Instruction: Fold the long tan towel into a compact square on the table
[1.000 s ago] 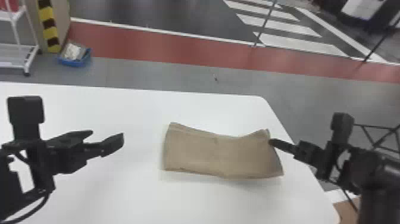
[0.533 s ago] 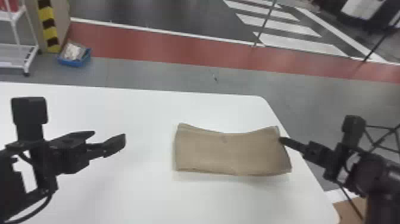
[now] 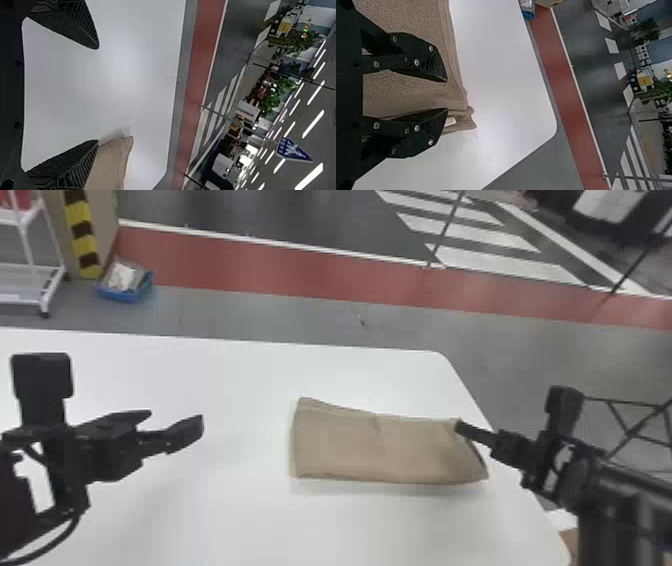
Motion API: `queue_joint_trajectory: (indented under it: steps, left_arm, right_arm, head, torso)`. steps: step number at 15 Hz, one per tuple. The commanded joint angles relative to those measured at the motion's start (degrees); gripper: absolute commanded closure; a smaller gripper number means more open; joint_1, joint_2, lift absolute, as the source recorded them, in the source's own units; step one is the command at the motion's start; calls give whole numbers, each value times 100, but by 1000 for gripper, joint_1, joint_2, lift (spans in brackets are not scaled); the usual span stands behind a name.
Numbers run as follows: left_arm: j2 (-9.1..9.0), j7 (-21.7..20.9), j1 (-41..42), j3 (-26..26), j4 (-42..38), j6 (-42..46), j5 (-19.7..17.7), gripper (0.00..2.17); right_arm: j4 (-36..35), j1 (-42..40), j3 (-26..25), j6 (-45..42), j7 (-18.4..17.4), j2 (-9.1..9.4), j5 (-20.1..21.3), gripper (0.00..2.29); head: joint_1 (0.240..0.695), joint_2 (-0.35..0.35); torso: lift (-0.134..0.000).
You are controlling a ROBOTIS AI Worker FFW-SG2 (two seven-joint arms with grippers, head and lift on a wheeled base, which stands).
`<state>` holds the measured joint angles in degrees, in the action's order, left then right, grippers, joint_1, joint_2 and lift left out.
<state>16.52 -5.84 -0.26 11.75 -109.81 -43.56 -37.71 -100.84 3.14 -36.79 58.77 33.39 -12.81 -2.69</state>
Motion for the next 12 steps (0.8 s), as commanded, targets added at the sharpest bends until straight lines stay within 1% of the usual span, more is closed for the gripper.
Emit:
queue_joint_trajectory:
  steps: [1,3,5,7,9,10,12]
  left_arm:
    - [0,-14,-70,20,56,0,0,33]
    - [-26,-40,-141,73,135,0,0,33]
    - [-35,-40,-193,117,170,0,0,33]
    - [-17,-40,-193,117,170,0,0,33]
    - [9,-40,-193,108,214,0,-9,33]
    - [9,-49,-193,108,223,0,-9,33]
    - [9,-49,-185,108,258,18,0,33]
  right_arm:
    - [-375,-217,-249,-9,1,41,-82,26]
    - [-542,-401,-434,-9,1,50,-188,53]
    - [-542,-419,-522,8,-8,50,-197,151]
    - [-481,-410,-636,8,9,-2,-197,471]
    - [-296,-384,-645,8,27,-169,-170,1062]
    - [-226,-357,-636,8,27,-213,-126,1085]
    - [-59,-340,-592,-27,27,-284,-56,1271]
  head:
    - [695,-350]
    - [695,-350]
    - [695,-350]
    - [695,-350]
    - [695,-350]
    - [695,-350]
    - [695,-350]
  torso:
    - [-124]
    - [-124]
    - [-124]
    - [-124]
    - [-124]
    - [-124]
    - [-124]
